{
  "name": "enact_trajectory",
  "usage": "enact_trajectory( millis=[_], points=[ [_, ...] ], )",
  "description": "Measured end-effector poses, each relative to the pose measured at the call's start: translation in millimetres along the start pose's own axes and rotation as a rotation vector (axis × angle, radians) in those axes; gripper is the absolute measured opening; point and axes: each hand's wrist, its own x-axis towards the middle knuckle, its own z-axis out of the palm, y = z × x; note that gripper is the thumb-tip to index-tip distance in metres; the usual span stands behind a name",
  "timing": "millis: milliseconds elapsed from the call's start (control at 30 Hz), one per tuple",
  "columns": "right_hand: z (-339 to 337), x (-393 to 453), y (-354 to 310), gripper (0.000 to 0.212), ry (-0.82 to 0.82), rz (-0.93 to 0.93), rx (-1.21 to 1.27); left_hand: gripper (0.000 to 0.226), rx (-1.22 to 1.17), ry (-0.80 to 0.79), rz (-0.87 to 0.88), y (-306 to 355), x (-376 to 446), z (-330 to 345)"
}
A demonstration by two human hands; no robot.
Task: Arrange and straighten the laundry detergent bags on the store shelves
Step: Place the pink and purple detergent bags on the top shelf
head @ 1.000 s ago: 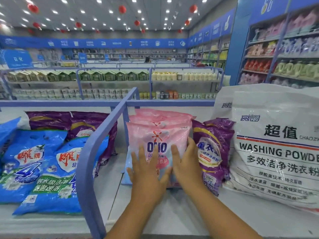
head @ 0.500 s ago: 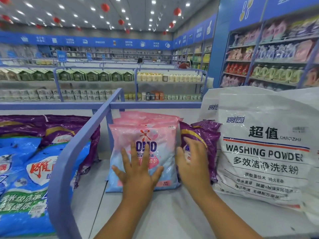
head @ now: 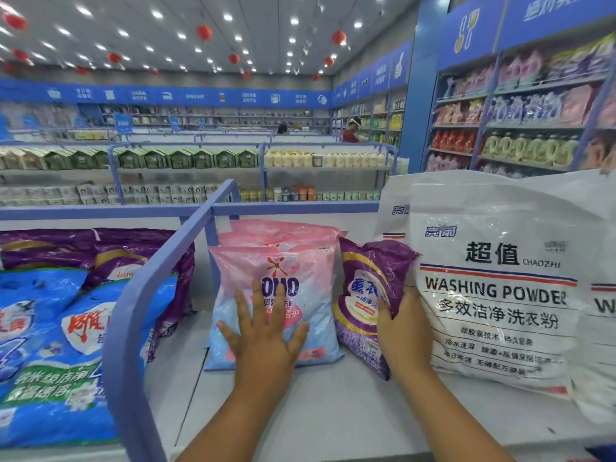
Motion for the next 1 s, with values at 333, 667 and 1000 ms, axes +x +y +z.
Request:
enact_trajectory(
  millis=[333,667,1000],
  points=[
    [-61.1,-1.6,-15.6,0.011,0.014,0.06,0.407,0.069,-0.123,0.003,0.027,-3.4,-6.6,-10.4],
    [-109.2,8.3,-4.7,0.013,-0.418,0.365,0.761,0.037,-1.293,-0.382,-0.2,96.2,-27.2,-81.6],
    [-94.1,2.8,-6.7,0.013,-0.7,0.321,0.583,0.045,-1.553,-0.243,-0.695,81.7,-78.1,-89.9]
  ],
)
